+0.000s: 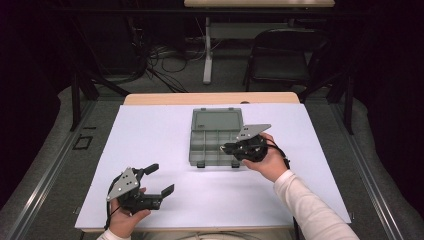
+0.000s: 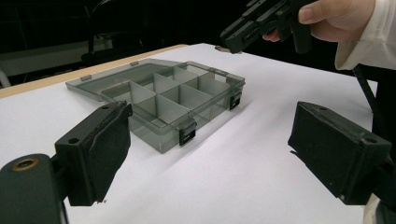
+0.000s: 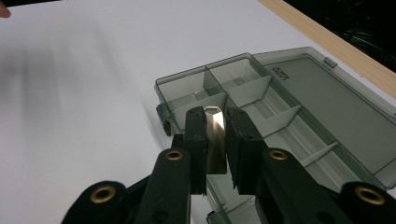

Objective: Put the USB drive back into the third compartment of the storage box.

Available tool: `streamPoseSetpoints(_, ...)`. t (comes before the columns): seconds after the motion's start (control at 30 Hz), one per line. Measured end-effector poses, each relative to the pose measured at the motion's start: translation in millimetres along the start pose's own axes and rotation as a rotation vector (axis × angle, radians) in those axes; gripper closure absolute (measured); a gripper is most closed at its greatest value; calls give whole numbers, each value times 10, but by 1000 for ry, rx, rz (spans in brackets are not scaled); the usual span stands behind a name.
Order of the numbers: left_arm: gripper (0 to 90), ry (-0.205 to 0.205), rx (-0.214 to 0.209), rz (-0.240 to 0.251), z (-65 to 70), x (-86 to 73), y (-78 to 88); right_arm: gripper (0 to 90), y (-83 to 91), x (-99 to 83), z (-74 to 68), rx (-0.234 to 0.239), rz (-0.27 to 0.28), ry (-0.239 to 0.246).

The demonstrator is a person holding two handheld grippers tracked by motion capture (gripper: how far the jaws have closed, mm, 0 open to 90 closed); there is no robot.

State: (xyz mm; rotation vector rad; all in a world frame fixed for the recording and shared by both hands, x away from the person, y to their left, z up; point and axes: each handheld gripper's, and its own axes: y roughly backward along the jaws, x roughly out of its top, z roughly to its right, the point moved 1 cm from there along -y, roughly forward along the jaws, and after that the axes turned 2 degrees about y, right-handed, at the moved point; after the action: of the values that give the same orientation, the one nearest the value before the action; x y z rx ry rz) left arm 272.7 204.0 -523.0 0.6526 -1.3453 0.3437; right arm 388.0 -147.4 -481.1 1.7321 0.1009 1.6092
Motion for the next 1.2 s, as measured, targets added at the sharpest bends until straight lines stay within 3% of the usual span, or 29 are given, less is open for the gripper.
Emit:
streamPoseSetpoints(0.6, 123, 0, 0, -4, -1, 1, 5, 795, -123, 109, 237, -45, -41, -14)
streamPoseSetpoints(1.2, 123, 2, 1, -3, -1, -1, 2, 795, -237, 71, 411, -63, -69, -59)
